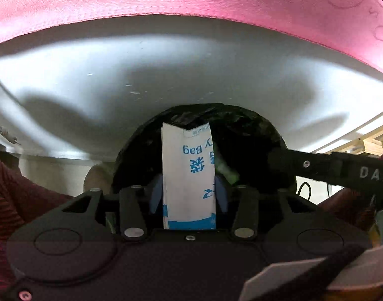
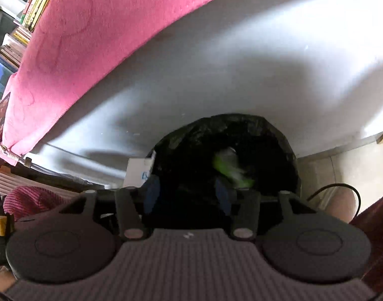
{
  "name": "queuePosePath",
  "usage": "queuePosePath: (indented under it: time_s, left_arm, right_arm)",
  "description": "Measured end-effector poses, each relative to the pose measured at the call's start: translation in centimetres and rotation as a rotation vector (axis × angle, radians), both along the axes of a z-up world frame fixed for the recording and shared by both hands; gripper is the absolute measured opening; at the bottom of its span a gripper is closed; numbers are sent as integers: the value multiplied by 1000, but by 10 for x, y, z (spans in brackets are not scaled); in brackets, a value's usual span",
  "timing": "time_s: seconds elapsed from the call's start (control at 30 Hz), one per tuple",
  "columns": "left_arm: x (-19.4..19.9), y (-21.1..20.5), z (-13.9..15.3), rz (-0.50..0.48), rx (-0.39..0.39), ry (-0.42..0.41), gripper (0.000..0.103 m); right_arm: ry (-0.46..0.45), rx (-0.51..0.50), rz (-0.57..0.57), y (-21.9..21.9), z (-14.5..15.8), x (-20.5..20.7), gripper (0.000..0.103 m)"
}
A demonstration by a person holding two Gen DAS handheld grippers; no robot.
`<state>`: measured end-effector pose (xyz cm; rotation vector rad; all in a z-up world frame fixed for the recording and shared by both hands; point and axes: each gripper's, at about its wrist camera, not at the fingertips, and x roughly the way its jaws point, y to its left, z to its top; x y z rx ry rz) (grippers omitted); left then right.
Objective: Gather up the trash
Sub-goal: 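Open both grippers to drop the packet and wrapper into the bin, then grasp the orange-and-white paper bag with the right gripper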
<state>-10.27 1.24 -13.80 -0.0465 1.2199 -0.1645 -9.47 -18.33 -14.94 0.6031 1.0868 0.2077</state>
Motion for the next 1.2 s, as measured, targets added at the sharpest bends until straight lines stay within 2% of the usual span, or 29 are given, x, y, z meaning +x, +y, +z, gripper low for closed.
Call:
queuePosePath:
  time_s: [0.13, 0.23, 0.63, 0.8, 0.97, 1.2]
  left_arm:
    - [3, -2, 5, -1, 9, -11, 50]
    - [3, 2, 19, -10, 13, -41, 51]
    - [-6, 14, 117, -76, -76, -278, 65]
    - [-10, 14, 153, -97, -89, -368, 66]
    - [-9, 18, 178, -85, -95, -459, 68]
    - [2, 20, 212, -63, -98, -580, 73]
  right_arm:
    - [-41, -9, 27, -4, 6, -1, 70]
    - [-103, -19, 65, -7, 19, -5, 72]
    - [-420, -50, 194, -26, 107, -19, 81]
    - [-536, -46, 205, -36, 140, -23, 84]
    - [-610, -72, 195, -42, 162, -19, 85]
    - [-658, -158, 143, -49, 189, -6, 85]
